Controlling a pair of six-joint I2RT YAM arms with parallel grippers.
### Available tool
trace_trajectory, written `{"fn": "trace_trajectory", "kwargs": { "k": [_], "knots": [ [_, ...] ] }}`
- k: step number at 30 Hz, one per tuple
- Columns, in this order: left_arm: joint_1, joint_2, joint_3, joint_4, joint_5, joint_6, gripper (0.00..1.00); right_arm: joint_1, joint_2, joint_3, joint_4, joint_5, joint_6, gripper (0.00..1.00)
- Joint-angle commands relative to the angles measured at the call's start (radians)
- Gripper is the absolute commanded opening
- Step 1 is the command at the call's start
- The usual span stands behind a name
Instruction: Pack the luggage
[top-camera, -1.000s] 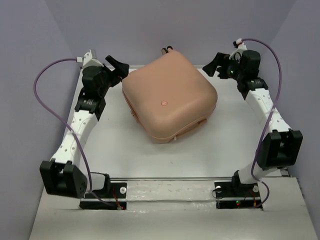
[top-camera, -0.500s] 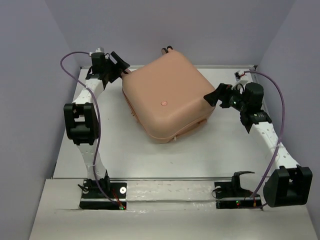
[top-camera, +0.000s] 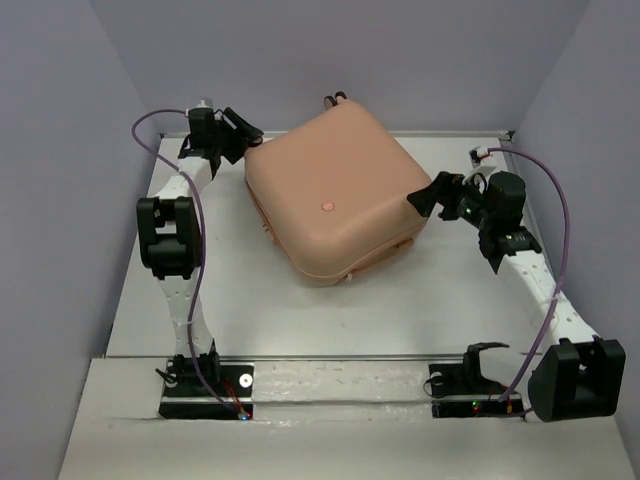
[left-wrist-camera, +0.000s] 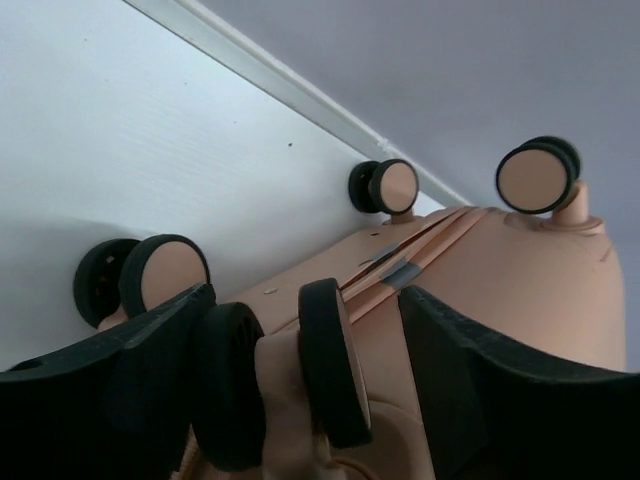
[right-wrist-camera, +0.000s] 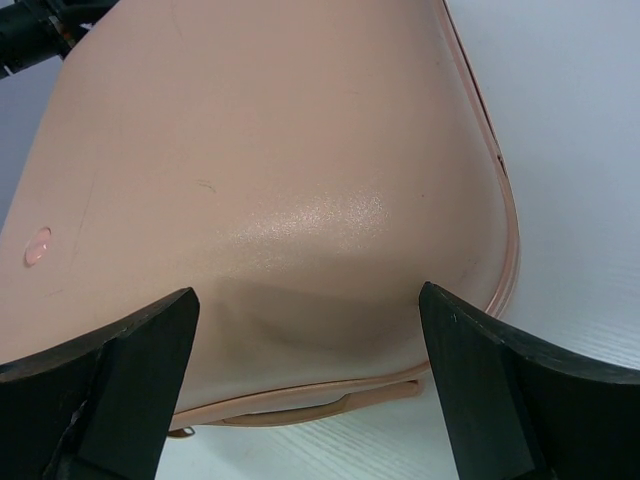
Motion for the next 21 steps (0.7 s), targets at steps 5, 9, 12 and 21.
{"fn": "trace_trajectory", "kwargs": {
  "k": [5, 9, 12, 21],
  "knots": [
    [-0.003, -0.027, -0.013, 0.183, 0.073, -0.112, 0.20, 0.046, -0.008, -0.032, -0.005, -0.034, 0.020, 0.97],
    [-0.003, -0.102, -0.020, 0.204, 0.080, -0.129, 0.06, 0.046, -0.011, -0.029, -0.005, -0.025, 0.020, 0.98],
    [-0.003, -0.167, -0.017, 0.220, 0.087, -0.158, 0.06, 0.046, 0.004, -0.015, -0.005, -0.031, 0.023, 1.00],
    [-0.039, -0.357, 0.138, 0.164, 0.090, -0.198, 0.06, 0.046, 0.096, 0.014, 0.027, -0.050, 0.037, 1.00]
  ]
}}
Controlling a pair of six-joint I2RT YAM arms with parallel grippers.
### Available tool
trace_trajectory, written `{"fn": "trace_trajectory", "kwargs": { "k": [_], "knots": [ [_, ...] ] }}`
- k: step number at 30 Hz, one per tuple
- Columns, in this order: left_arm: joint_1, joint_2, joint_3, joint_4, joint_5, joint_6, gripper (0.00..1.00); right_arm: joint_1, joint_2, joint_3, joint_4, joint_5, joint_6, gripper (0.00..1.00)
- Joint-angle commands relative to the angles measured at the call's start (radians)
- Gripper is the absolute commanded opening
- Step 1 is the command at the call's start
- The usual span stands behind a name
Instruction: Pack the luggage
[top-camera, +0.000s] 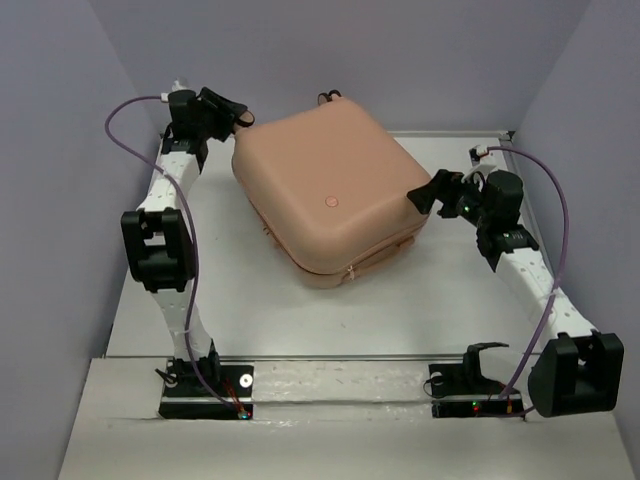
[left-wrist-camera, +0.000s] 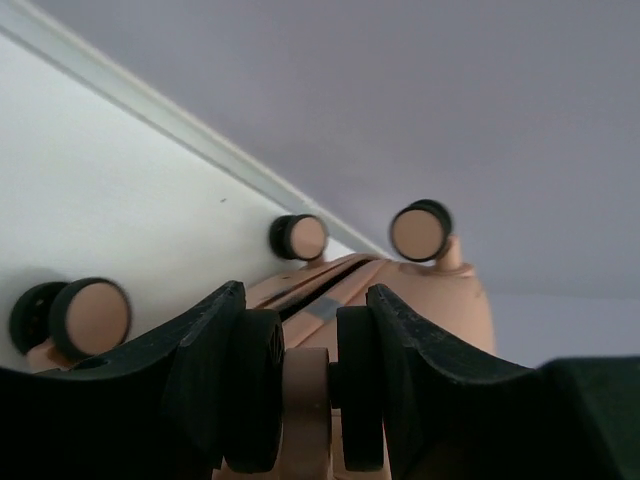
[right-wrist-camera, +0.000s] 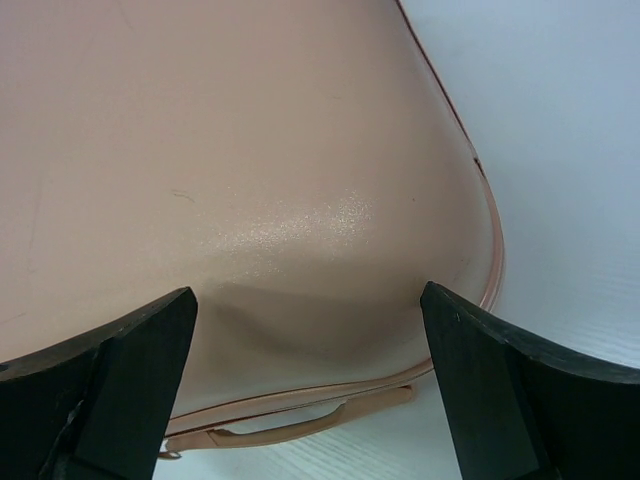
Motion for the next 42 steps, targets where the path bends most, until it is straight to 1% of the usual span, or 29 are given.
{"fn": "trace_trajectory", "kwargs": {
  "k": [1, 3, 6, 9, 10, 11, 15, 17, 19, 22, 23, 24, 25, 26, 27, 28, 29, 30, 31, 32, 33, 35, 37, 38, 42],
  "knots": [
    [-0.067, -0.250, 0.153, 0.119, 0.129, -0.056, 0.06, 0.033, 0.089, 0.022, -0.001, -0.088, 0.034, 1.00],
    [-0.073, -0.255, 0.160, 0.110, 0.133, -0.057, 0.06, 0.042, 0.096, 0.022, -0.001, -0.079, 0.034, 1.00],
    [-0.067, -0.255, 0.127, 0.084, 0.119, -0.030, 0.06, 0.042, 0.070, 0.024, -0.007, -0.075, 0.034, 1.00],
    [-0.050, -0.255, 0.049, 0.087, 0.110, -0.011, 0.06, 0.042, 0.031, 0.025, -0.018, -0.066, 0.032, 1.00],
    [-0.044, -0.255, 0.000, 0.096, 0.112, -0.010, 0.06, 0.042, 0.024, 0.030, -0.018, -0.064, 0.031, 1.00],
    [-0.035, -0.256, -0.026, 0.100, 0.112, -0.008, 0.06, 0.042, 0.014, 0.031, -0.055, -0.062, 0.029, 1.00],
    [-0.024, -0.263, -0.150, 0.139, 0.113, 0.006, 0.06, 0.052, -0.045, 0.051, -0.092, -0.059, 0.025, 1.00],
    [0.016, -0.258, -0.205, 0.150, 0.106, 0.015, 0.06, 0.061, -0.099, 0.067, -0.110, -0.067, 0.017, 1.00],
    [0.030, -0.234, -0.224, 0.159, 0.109, 0.018, 0.06, 0.081, -0.142, 0.087, -0.141, -0.069, 0.003, 1.00],
    [0.044, -0.182, -0.203, 0.151, 0.110, 0.027, 0.06, 0.140, -0.179, 0.097, -0.188, -0.065, -0.029, 1.00],
    [0.047, -0.168, -0.175, 0.145, 0.115, 0.035, 0.06, 0.206, -0.188, 0.094, -0.196, -0.067, -0.034, 1.00],
    [0.047, -0.155, -0.160, 0.137, 0.115, 0.038, 0.06, 0.246, -0.199, 0.087, -0.207, -0.073, -0.038, 0.99],
    [0.048, -0.129, -0.143, 0.127, 0.116, 0.041, 0.06, 0.287, -0.204, 0.062, -0.207, -0.078, -0.038, 0.94],
    [0.051, -0.120, -0.108, 0.114, 0.122, 0.041, 0.06, 0.381, -0.208, 0.044, -0.207, -0.073, -0.038, 0.81],
    [0.053, -0.109, -0.092, 0.108, 0.124, 0.041, 0.06, 0.430, -0.219, 0.021, -0.196, -0.064, -0.038, 0.70],
    [0.054, -0.091, -0.060, 0.096, 0.125, 0.041, 0.06, 0.473, -0.223, -0.026, -0.193, -0.024, -0.038, 0.50],
    [0.056, -0.082, -0.043, 0.087, 0.127, 0.043, 0.06, 0.540, -0.228, -0.051, -0.191, -0.004, -0.040, 0.44],
    [0.056, -0.073, -0.025, 0.076, 0.129, 0.046, 0.06, 0.541, -0.231, -0.076, -0.187, 0.013, -0.038, 0.40],
    [0.057, -0.054, -0.009, 0.059, 0.129, 0.046, 0.06, 0.587, -0.236, -0.100, -0.178, 0.049, -0.034, 0.37],
    [0.059, -0.049, 0.011, 0.056, 0.130, 0.046, 0.06, 0.604, -0.234, -0.146, -0.152, 0.069, -0.023, 0.35],
    [0.059, -0.042, 0.018, 0.053, 0.130, 0.044, 0.06, 0.625, -0.234, -0.168, -0.138, 0.115, -0.017, 0.35],
    [0.060, -0.028, 0.023, 0.047, 0.130, 0.043, 0.06, 0.625, -0.220, -0.205, -0.106, 0.151, -0.011, 0.46],
    [0.060, -0.017, 0.023, 0.047, 0.132, 0.043, 0.06, 0.636, -0.204, -0.243, -0.044, 0.175, -0.014, 0.54],
    [0.062, -0.014, 0.025, 0.045, 0.129, 0.046, 0.06, 0.647, -0.185, -0.270, 0.020, 0.192, -0.018, 0.57],
    [0.067, 0.023, 0.057, 0.021, 0.124, 0.075, 0.06, 0.647, -0.113, -0.298, 0.126, 0.252, -0.035, 0.58]
  ]
}}
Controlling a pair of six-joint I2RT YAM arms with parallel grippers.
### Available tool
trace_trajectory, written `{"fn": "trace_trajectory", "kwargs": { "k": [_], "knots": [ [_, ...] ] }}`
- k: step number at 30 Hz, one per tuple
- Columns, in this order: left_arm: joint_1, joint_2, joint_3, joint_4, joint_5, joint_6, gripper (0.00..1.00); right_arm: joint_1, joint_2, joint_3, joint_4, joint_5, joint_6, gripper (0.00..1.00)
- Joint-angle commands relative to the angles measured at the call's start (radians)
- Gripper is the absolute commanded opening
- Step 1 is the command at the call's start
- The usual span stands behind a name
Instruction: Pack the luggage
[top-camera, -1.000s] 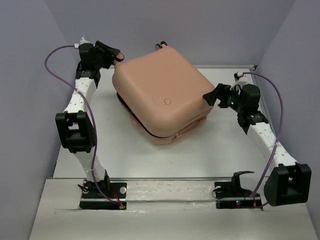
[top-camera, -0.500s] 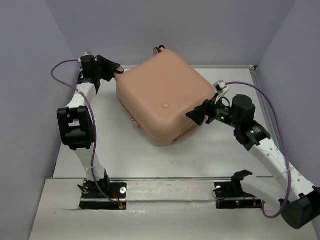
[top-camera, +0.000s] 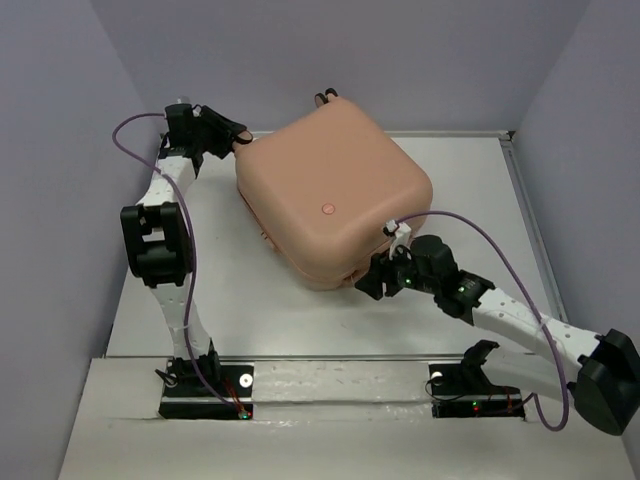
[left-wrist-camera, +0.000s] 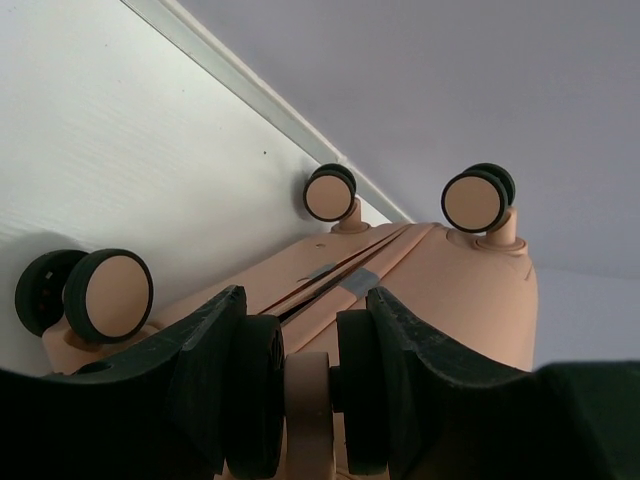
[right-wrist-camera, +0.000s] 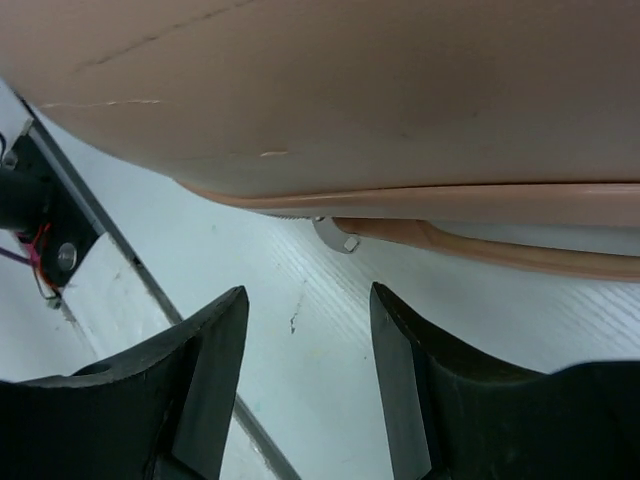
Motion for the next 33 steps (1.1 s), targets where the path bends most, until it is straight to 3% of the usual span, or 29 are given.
{"fn": "trace_trajectory", "kwargs": {
  "k": [1, 9, 10, 11, 13, 14, 17, 21, 25, 27, 29, 31, 33],
  "knots": [
    [0.006, 0.033, 0.104, 0.049, 0.013, 0.081, 0.06, 0.022, 0.061, -0.014, 0.221, 0.104, -0.023, 0.57],
    [0.012, 0.052, 0.127, 0.026, -0.019, 0.126, 0.09, 0.086, 0.175, -0.052, 0.412, 0.173, -0.026, 0.53],
    [0.012, 0.052, 0.127, 0.026, -0.019, 0.127, 0.13, 0.102, 0.175, -0.052, 0.418, 0.173, -0.026, 0.53],
    [0.011, 0.053, 0.126, 0.030, -0.017, 0.129, 0.30, 0.122, 0.198, -0.049, 0.422, 0.188, -0.032, 0.52],
    [0.012, 0.046, 0.119, 0.030, -0.020, 0.138, 0.51, 0.145, 0.212, -0.051, 0.427, 0.251, -0.030, 0.50],
    [0.015, 0.038, 0.113, 0.030, -0.027, 0.143, 0.69, 0.145, 0.212, -0.061, 0.450, 0.271, -0.024, 0.50],
    [0.020, -0.008, 0.066, 0.027, -0.082, 0.164, 0.85, 0.179, 0.209, -0.077, 0.479, 0.365, 0.000, 0.50],
    [0.023, -0.133, -0.084, 0.049, -0.204, 0.167, 0.96, 0.217, 0.222, -0.101, 0.533, 0.518, 0.049, 0.46],
    [0.021, -0.343, -0.323, 0.173, -0.252, 0.117, 0.96, 0.217, 0.253, -0.100, 0.585, 0.592, 0.074, 0.41],
    [0.009, -0.429, -0.513, 0.240, -0.249, 0.080, 0.94, 0.217, 0.268, -0.094, 0.609, 0.598, 0.089, 0.30],
    [-0.031, -0.555, -0.691, 0.285, -0.255, 0.086, 0.87, 0.217, 0.285, -0.084, 0.611, 0.609, 0.094, 0.12],
    [-0.072, -0.681, -0.799, 0.294, -0.278, 0.133, 0.65, 0.217, 0.278, -0.093, 0.616, 0.615, 0.103, 0.07],
    [-0.205, -0.756, -0.937, 0.288, -0.329, 0.153, 0.41, 0.217, 0.241, -0.110, 0.604, 0.609, 0.099, 0.07]
  ]
}}
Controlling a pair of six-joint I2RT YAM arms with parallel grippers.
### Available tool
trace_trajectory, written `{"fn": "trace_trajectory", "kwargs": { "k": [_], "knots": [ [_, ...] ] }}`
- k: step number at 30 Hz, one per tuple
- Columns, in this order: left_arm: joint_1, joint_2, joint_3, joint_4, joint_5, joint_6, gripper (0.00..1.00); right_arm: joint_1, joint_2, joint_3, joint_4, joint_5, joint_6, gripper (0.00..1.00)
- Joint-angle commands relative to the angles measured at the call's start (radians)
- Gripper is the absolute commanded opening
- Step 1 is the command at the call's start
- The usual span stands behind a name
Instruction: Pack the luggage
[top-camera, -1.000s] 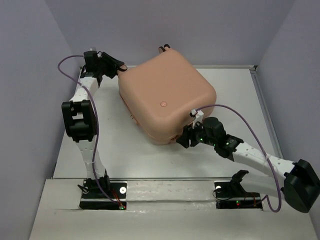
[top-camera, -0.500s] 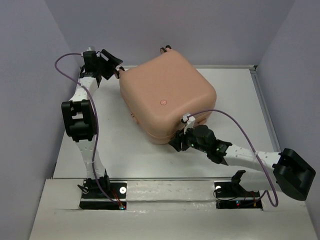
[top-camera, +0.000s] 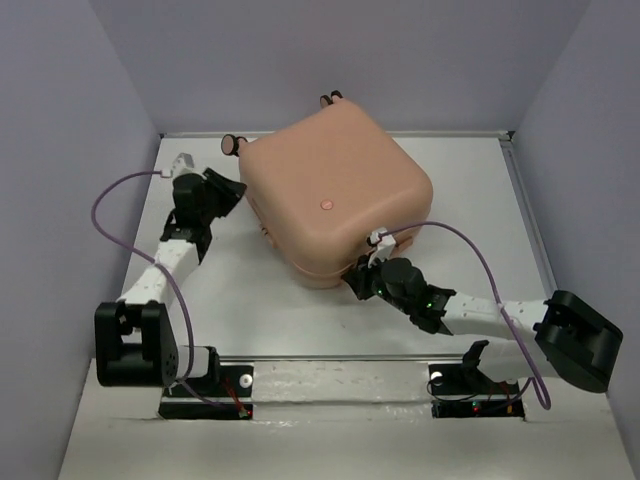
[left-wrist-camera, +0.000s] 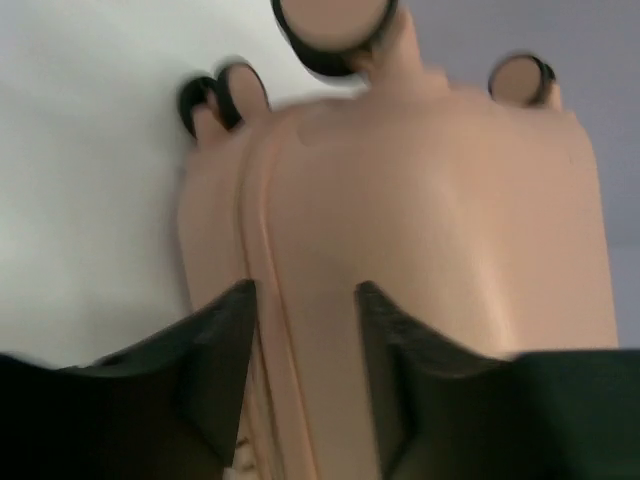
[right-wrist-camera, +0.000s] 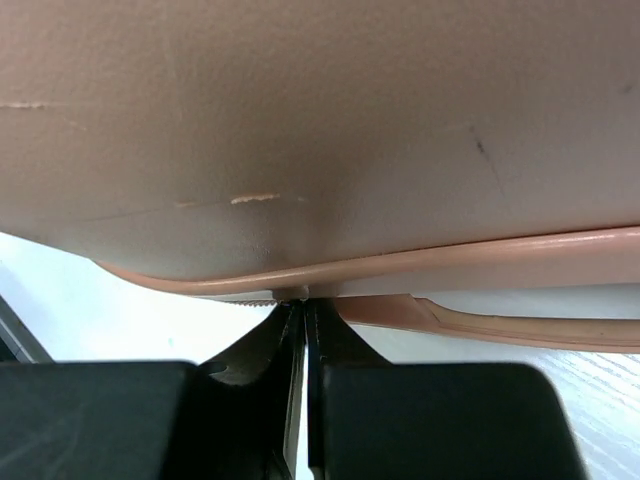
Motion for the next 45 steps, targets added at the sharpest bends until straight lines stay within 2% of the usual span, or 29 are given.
{"fn": "trace_trajectory", "kwargs": {
  "k": [1, 4, 5, 8, 13, 18, 20, 26, 30, 33, 35, 36, 38, 39, 41, 42, 43, 45],
  "knots": [
    [-0.191, -0.192, -0.194, 0.053, -0.112, 0.055, 0.35, -0.007, -0.060, -0.014, 0.088, 0.093, 0.013, 0.07],
    [-0.326, -0.308, -0.349, 0.035, -0.162, 0.041, 0.19, -0.007, -0.100, -0.023, 0.024, 0.066, 0.008, 0.07],
    [-0.349, -0.329, -0.424, 0.039, -0.168, 0.012, 0.17, -0.007, -0.125, -0.026, 0.007, 0.060, 0.010, 0.07],
    [-0.419, -0.379, -0.508, 0.065, -0.168, -0.014, 0.13, -0.007, -0.174, -0.037, -0.059, 0.026, 0.014, 0.07],
    [-0.597, -0.235, -0.431, 0.126, -0.215, 0.013, 0.13, -0.007, -0.199, -0.043, -0.091, -0.057, 0.031, 0.07],
    [-0.665, -0.135, -0.333, 0.217, -0.196, 0.006, 0.12, 0.038, -0.196, -0.054, -0.110, -0.092, 0.054, 0.07],
    [-0.703, -0.089, -0.271, 0.232, -0.199, 0.010, 0.12, 0.100, -0.167, -0.038, -0.114, -0.094, 0.065, 0.07],
    [-0.769, 0.049, -0.122, 0.243, -0.185, 0.038, 0.12, 0.385, -0.035, 0.104, -0.119, -0.002, 0.094, 0.07],
    [-0.786, 0.092, -0.056, 0.243, -0.147, 0.039, 0.11, 0.487, 0.054, 0.251, -0.108, 0.046, 0.056, 0.07],
    [-0.794, 0.115, -0.033, 0.245, -0.150, 0.042, 0.11, 0.487, 0.091, 0.282, -0.076, 0.154, 0.060, 0.07],
    [-0.792, 0.140, -0.025, 0.248, -0.134, 0.047, 0.10, 0.474, 0.128, 0.275, 0.040, 0.236, 0.042, 0.07],
    [-0.770, 0.141, -0.032, 0.227, -0.137, 0.030, 0.08, 0.463, 0.133, 0.264, 0.121, 0.260, 0.065, 0.07],
    [-0.736, 0.103, -0.071, 0.254, -0.121, 0.033, 0.08, 0.463, 0.139, 0.256, 0.133, 0.310, 0.079, 0.07],
    [-0.684, 0.085, -0.093, 0.243, -0.108, 0.038, 0.09, 0.463, 0.130, 0.241, 0.126, 0.305, 0.080, 0.07],
    [-0.616, 0.019, -0.107, 0.171, -0.067, 0.061, 0.26, 0.463, 0.085, 0.204, 0.120, 0.281, 0.099, 0.07],
    [-0.536, -0.006, -0.108, 0.136, -0.058, 0.068, 0.37, 0.463, 0.067, 0.160, 0.111, 0.268, 0.109, 0.07],
    [-0.494, -0.056, -0.111, 0.080, -0.045, 0.088, 0.59, 0.463, 0.050, 0.135, 0.111, 0.252, 0.119, 0.07],
    [-0.425, -0.101, -0.105, 0.030, -0.018, 0.104, 0.75, 0.463, 0.005, 0.092, 0.102, 0.212, 0.134, 0.07]
  ]
}}
